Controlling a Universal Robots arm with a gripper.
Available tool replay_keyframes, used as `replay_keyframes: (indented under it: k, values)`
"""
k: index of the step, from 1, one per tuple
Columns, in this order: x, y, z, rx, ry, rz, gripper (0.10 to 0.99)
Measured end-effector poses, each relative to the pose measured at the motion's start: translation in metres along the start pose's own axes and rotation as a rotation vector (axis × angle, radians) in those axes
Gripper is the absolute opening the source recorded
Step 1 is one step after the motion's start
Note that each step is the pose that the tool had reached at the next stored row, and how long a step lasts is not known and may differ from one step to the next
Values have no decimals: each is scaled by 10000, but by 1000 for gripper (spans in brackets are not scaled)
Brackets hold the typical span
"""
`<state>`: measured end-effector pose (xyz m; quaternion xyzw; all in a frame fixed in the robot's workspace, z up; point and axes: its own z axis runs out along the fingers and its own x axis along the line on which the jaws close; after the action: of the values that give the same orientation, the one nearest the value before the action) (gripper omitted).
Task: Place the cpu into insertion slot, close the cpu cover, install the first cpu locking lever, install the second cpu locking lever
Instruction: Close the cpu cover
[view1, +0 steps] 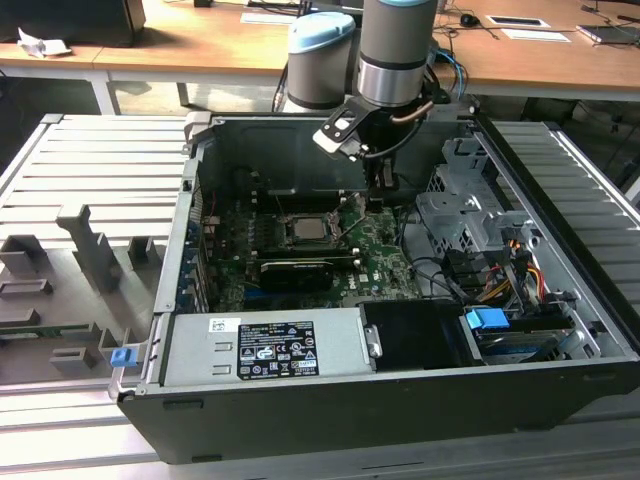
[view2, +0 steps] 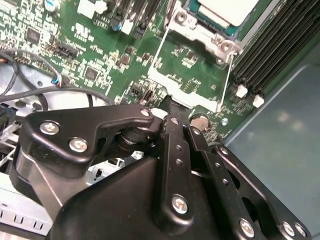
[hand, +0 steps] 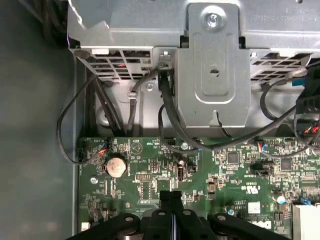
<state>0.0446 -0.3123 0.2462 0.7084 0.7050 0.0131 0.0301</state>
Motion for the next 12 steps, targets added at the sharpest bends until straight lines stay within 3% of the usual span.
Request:
replay_keyframes:
  k: [12]
  values:
    - [0,-108,-6,-1,-4,0,106]
